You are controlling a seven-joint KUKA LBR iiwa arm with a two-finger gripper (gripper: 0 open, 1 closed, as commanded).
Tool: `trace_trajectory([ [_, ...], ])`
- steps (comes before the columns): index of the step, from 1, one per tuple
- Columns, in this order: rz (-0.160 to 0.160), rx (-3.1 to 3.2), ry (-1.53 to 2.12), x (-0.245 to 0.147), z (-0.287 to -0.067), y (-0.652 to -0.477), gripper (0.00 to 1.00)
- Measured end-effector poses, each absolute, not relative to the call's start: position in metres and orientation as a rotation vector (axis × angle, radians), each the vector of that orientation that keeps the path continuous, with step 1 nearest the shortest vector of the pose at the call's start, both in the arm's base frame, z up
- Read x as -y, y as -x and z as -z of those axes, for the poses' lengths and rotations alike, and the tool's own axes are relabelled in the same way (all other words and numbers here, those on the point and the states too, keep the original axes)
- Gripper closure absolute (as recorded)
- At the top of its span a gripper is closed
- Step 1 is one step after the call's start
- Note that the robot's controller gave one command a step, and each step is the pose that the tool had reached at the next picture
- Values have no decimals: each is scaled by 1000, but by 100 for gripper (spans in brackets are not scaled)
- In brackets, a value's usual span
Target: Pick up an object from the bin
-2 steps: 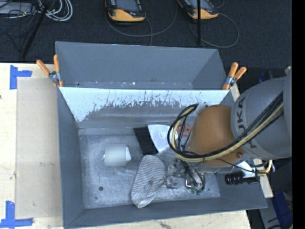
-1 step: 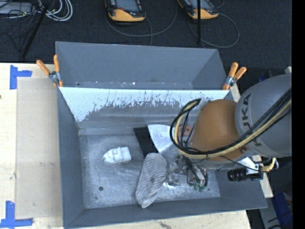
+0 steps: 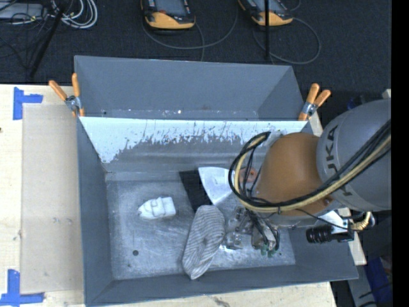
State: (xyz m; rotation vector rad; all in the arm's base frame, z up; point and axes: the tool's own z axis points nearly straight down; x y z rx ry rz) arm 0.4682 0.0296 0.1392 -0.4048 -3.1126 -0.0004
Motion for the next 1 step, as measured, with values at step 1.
trace_trajectory([
  [1,1,3115,401,-30,-172,-469,100],
])
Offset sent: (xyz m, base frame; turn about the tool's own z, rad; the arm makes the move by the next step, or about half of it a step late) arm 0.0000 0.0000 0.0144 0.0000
